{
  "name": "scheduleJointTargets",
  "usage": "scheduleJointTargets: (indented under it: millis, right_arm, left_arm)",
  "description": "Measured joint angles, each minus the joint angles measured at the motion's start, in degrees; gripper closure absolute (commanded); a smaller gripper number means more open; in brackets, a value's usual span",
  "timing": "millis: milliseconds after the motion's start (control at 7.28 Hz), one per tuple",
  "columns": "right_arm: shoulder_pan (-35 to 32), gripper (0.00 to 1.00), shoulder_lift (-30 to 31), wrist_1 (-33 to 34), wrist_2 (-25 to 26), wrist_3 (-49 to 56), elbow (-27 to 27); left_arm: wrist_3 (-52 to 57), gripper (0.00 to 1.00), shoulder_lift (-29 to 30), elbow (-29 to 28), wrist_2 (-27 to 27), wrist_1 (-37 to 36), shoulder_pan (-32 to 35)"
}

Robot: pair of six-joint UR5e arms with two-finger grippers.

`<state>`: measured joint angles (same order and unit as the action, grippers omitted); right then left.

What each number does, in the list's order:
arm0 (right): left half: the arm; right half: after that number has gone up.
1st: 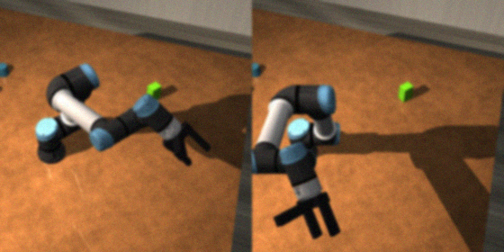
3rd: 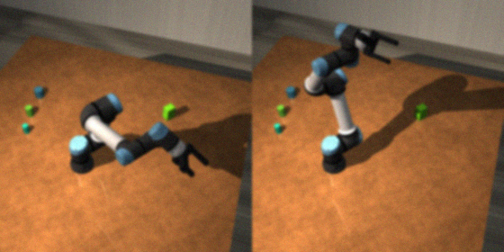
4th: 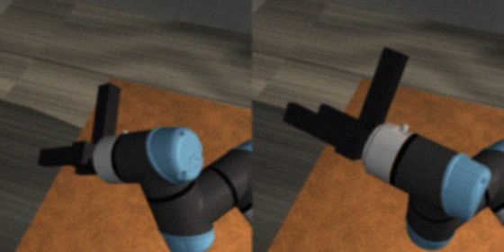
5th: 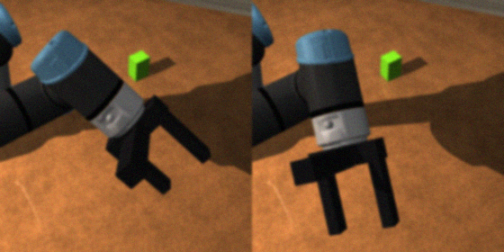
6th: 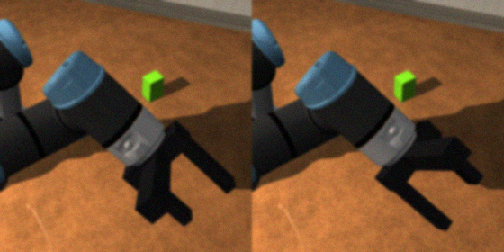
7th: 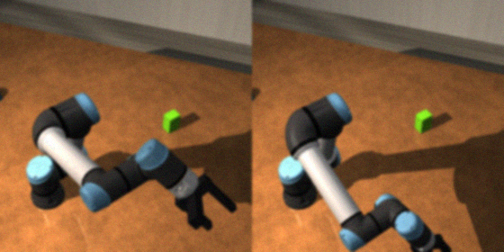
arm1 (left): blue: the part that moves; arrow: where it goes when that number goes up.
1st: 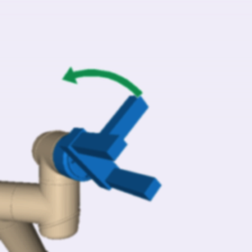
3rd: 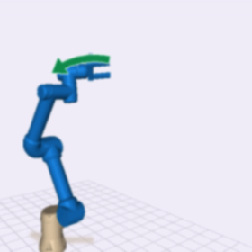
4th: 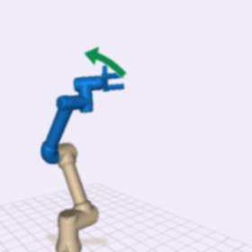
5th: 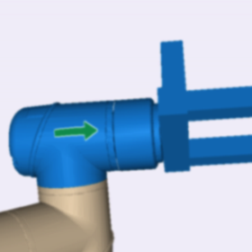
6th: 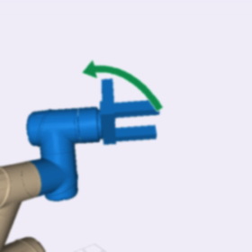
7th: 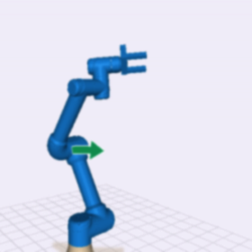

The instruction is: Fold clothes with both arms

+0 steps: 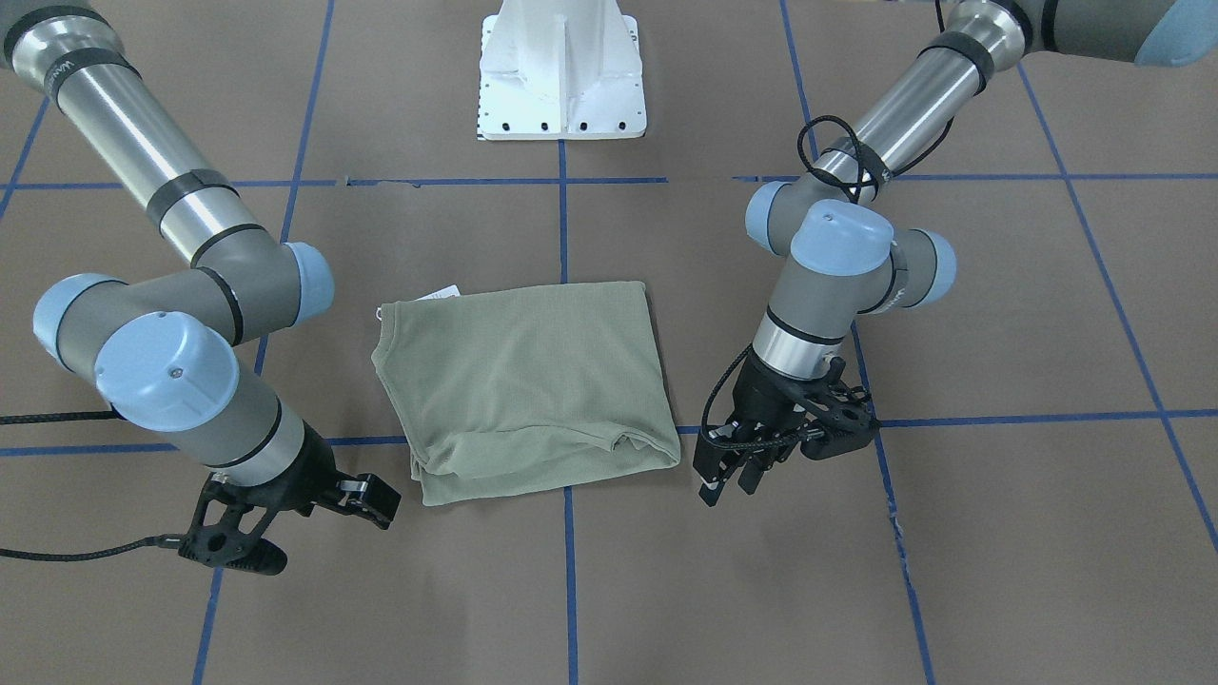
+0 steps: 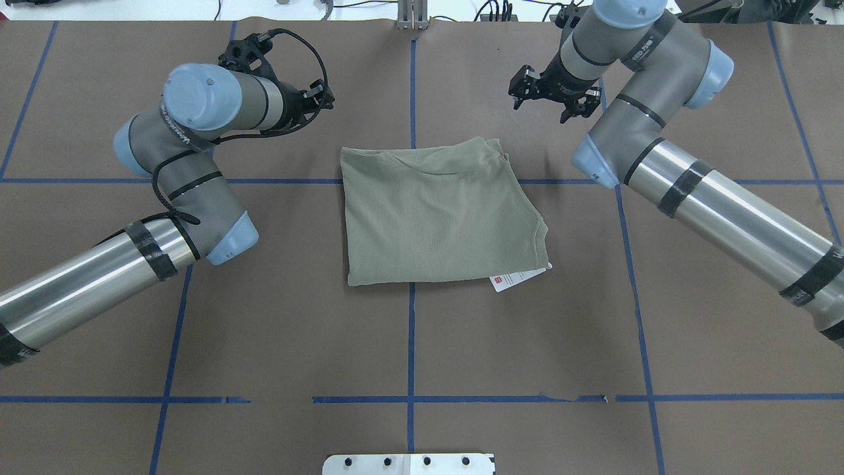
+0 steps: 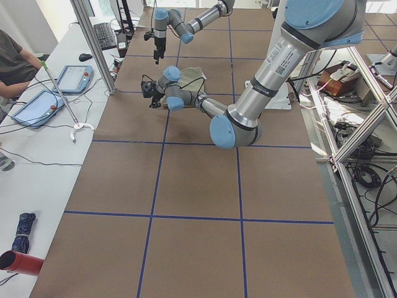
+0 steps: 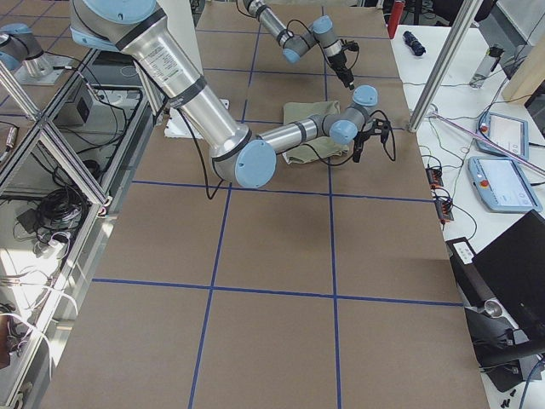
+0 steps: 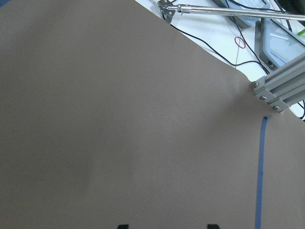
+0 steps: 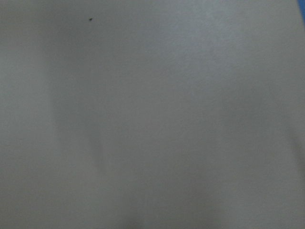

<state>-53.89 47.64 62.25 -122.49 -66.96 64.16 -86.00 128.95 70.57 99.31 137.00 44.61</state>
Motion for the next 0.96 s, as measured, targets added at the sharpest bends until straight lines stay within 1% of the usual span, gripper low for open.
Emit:
scheduleJointTargets:
  millis: [275,550,687,825,962]
  right_arm:
    - [-5.80,0.00,5.80,0.28,-5.20,7.41,3.09]
    - [-12.98,0.00,12.31,1.03,-10.42,19.59,4.57]
    - [-16.49,0.00,14.66,2.52,-12.30,26.54,4.90]
    - [-20.18,0.00,16.54,5.43,-13.69,34.09,5.29]
    - [-23.74,0.00,17.94,9.72,-14.46,41.44,5.95]
  left_arm:
    - [12.99,0.37,-7.17,6.10,10.00,-0.60,5.32]
    - [30.08,0.37,-17.52,14.14,18.79,-3.43,12.93]
    - [39.44,0.37,-22.03,17.78,22.50,-6.62,17.38]
    - [49.57,0.37,-25.63,20.28,26.41,-10.65,23.00]
    - [60.11,0.37,-27.93,21.27,29.85,-15.42,29.14]
